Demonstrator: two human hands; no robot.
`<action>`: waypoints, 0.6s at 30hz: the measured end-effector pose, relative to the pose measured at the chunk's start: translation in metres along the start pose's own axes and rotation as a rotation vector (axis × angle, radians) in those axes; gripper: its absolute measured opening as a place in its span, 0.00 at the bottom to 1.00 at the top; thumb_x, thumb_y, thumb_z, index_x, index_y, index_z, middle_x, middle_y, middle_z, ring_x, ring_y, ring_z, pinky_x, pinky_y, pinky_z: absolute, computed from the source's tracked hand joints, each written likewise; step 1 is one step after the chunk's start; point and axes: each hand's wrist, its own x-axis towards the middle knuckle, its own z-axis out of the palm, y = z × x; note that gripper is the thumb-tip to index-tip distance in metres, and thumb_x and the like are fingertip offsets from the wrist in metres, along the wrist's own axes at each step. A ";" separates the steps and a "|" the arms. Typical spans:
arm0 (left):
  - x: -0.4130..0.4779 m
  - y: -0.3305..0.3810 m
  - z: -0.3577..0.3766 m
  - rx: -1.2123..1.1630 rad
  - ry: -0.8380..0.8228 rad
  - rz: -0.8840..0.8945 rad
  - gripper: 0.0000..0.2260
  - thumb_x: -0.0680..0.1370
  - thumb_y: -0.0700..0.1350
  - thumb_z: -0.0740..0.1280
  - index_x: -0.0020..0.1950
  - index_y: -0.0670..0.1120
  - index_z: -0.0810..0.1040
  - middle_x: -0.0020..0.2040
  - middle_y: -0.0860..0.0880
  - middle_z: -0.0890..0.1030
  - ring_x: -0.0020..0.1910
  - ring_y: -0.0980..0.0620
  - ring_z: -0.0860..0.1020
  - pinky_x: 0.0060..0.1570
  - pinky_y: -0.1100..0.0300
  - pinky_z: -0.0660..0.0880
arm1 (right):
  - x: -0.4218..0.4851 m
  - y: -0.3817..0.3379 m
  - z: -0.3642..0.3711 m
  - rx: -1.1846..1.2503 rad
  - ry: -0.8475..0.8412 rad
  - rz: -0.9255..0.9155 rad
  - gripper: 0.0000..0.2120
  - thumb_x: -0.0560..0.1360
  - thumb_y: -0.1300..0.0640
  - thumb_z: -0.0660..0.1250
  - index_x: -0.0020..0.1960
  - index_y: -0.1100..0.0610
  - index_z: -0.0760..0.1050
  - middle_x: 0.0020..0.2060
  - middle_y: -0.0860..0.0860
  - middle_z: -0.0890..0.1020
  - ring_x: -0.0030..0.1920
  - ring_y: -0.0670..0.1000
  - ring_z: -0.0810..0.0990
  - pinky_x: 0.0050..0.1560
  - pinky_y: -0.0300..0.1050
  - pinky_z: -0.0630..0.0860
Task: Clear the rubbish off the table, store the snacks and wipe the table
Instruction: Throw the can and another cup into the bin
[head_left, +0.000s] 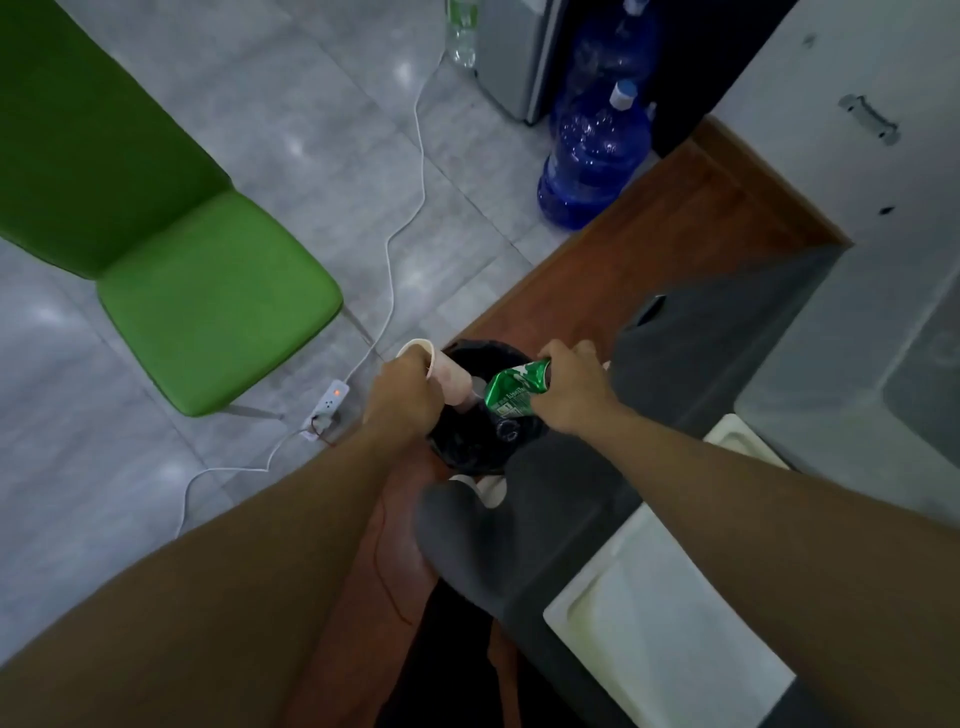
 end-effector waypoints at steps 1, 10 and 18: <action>0.007 -0.006 0.008 -0.015 -0.014 -0.011 0.05 0.74 0.37 0.63 0.49 0.40 0.74 0.44 0.44 0.79 0.42 0.44 0.76 0.42 0.53 0.72 | 0.007 0.001 0.008 -0.002 -0.011 0.015 0.25 0.73 0.60 0.75 0.66 0.54 0.70 0.64 0.56 0.64 0.54 0.60 0.76 0.59 0.52 0.77; 0.061 -0.059 0.083 -0.077 -0.166 -0.105 0.08 0.74 0.38 0.64 0.52 0.41 0.75 0.53 0.40 0.81 0.52 0.40 0.79 0.46 0.56 0.71 | 0.069 0.019 0.072 -0.033 -0.058 0.136 0.25 0.72 0.57 0.76 0.65 0.55 0.69 0.63 0.57 0.66 0.57 0.61 0.76 0.59 0.51 0.77; 0.100 -0.090 0.140 -0.036 -0.217 -0.151 0.08 0.76 0.39 0.63 0.54 0.40 0.75 0.56 0.39 0.78 0.54 0.40 0.77 0.45 0.55 0.71 | 0.111 0.039 0.118 -0.029 -0.037 0.184 0.24 0.73 0.59 0.75 0.65 0.56 0.68 0.63 0.59 0.67 0.56 0.62 0.77 0.57 0.51 0.76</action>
